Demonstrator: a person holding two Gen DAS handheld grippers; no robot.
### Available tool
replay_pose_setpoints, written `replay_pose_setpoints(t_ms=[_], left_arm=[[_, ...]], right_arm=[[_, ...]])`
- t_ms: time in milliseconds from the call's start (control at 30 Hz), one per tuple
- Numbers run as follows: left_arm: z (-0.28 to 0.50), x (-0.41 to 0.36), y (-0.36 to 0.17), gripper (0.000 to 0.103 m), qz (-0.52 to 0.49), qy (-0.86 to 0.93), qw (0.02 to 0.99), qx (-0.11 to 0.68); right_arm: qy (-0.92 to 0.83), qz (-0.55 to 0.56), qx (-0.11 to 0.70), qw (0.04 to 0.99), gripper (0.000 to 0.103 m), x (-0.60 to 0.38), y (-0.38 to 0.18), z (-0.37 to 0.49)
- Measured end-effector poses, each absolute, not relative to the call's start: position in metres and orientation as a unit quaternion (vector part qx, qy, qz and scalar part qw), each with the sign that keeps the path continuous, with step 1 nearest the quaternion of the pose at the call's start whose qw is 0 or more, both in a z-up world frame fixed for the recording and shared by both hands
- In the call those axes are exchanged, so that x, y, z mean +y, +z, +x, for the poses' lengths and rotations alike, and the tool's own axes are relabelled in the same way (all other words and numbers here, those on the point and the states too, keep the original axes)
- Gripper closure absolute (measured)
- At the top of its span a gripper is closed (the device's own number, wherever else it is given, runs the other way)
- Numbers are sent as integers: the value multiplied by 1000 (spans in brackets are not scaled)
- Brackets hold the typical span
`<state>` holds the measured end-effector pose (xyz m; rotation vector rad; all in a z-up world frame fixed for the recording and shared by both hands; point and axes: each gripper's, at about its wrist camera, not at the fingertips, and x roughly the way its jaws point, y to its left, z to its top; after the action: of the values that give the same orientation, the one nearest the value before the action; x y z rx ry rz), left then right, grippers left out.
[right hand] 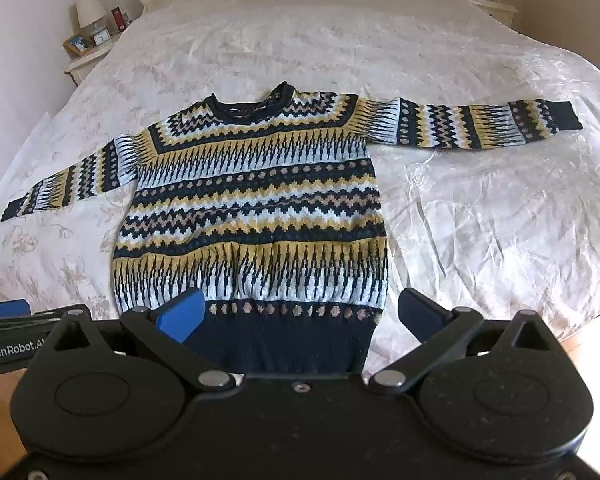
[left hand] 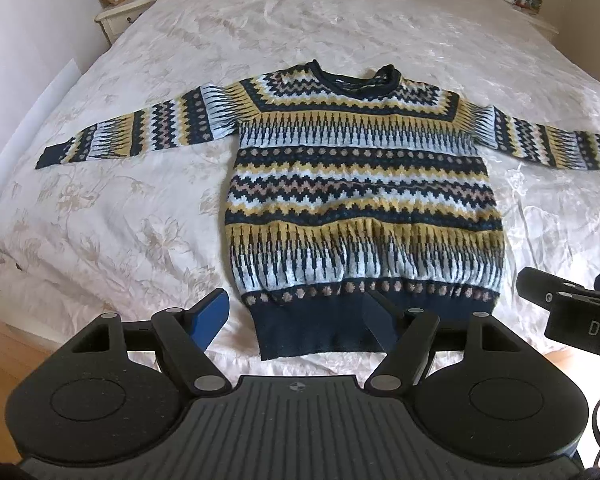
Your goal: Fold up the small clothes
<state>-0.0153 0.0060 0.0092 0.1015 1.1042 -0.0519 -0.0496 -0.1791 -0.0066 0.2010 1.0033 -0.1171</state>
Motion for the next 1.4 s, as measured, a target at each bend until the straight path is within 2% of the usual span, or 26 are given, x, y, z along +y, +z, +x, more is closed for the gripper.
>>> replay_pose_setpoints(t_ms=[1400], left_arm=[[2,16,-3,31,36,-13,836,547]], right_arm=[[-52,81,504,858,1,-168,-16,-28]])
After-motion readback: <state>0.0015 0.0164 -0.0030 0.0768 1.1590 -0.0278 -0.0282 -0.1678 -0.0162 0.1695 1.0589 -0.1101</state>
